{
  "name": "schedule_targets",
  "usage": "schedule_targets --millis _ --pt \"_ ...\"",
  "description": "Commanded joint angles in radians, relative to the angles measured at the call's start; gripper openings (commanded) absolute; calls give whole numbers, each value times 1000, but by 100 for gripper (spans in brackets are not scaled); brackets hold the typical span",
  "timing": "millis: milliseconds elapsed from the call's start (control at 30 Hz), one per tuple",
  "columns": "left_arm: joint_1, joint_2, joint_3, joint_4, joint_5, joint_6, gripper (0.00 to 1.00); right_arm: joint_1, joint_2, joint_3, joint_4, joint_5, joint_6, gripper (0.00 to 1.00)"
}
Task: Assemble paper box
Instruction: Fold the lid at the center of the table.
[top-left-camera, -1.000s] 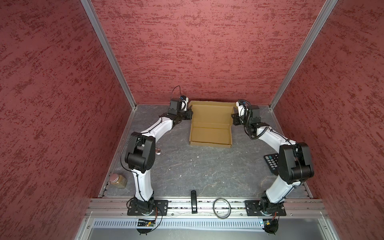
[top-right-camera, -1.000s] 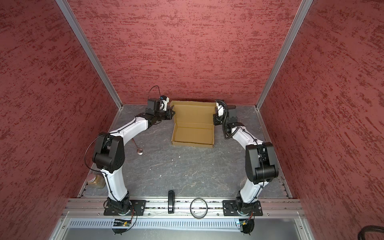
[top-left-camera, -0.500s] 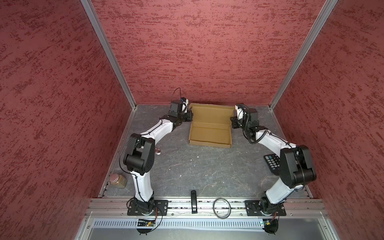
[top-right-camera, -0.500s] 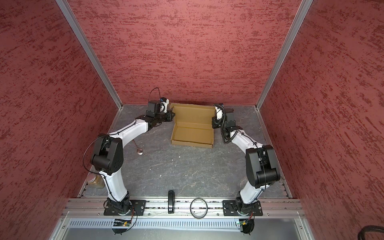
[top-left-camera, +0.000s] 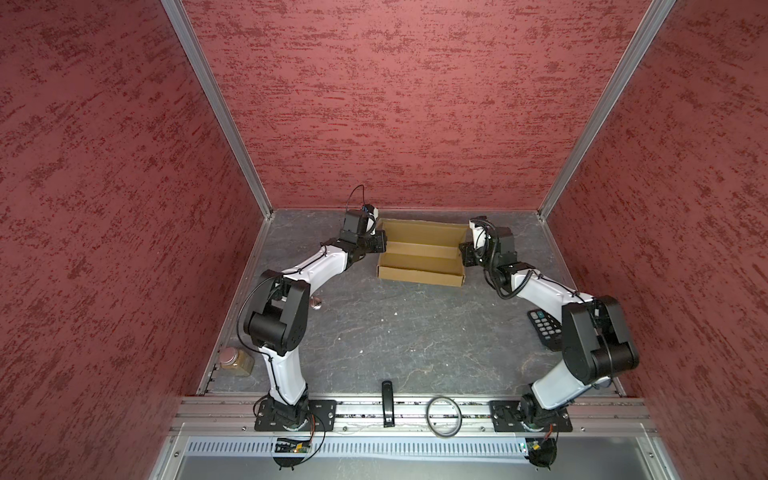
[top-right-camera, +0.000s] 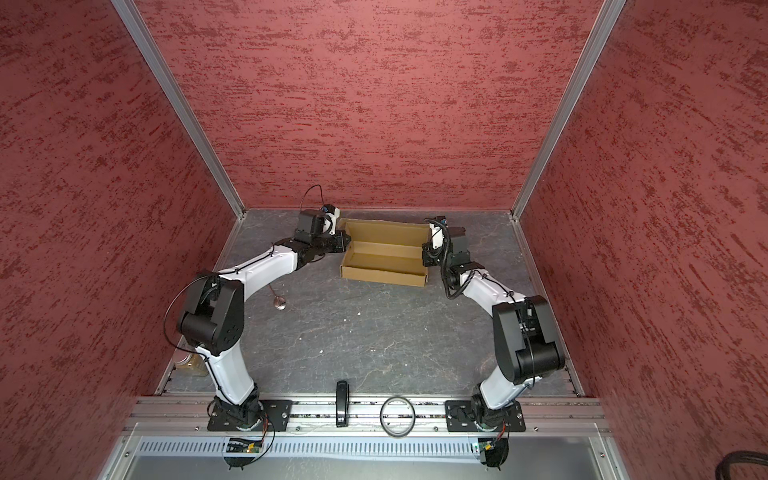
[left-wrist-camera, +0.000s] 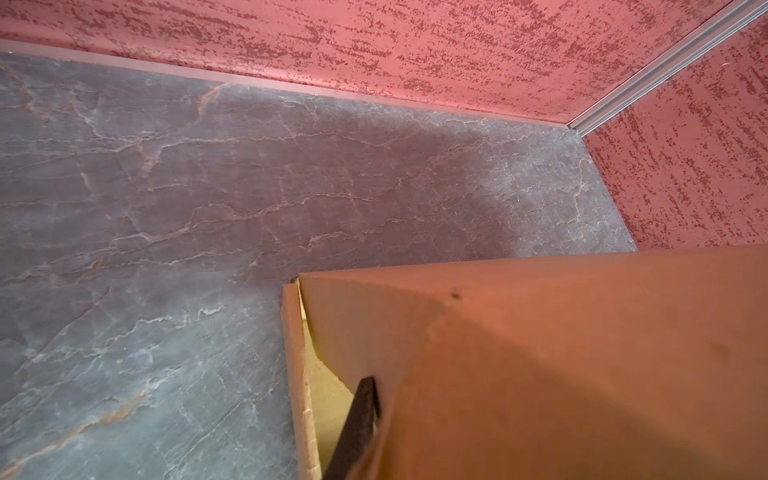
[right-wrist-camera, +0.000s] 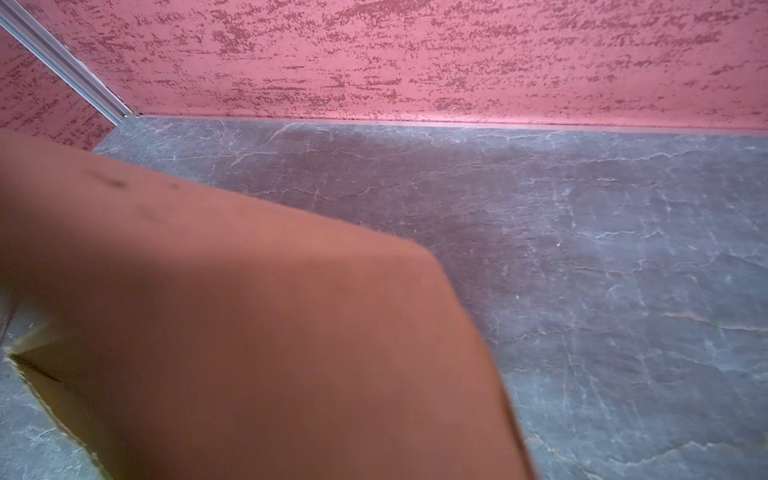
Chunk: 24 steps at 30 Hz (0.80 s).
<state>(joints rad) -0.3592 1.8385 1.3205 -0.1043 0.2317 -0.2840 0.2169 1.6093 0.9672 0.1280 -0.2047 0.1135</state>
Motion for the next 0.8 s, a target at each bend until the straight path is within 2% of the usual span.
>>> schedule_targets --millis 0,433,767 --pt "-16 -35 -20 10 0 -12 10 18 -38 -17 25 -10 23 18" --pt "-33 -71 -110 42 -50 -15 10 34 -77 -105 69 -7 39 20" --pt "-52 -99 -168 60 -94 -15 10 50 -127 -166 84 1 57 27"
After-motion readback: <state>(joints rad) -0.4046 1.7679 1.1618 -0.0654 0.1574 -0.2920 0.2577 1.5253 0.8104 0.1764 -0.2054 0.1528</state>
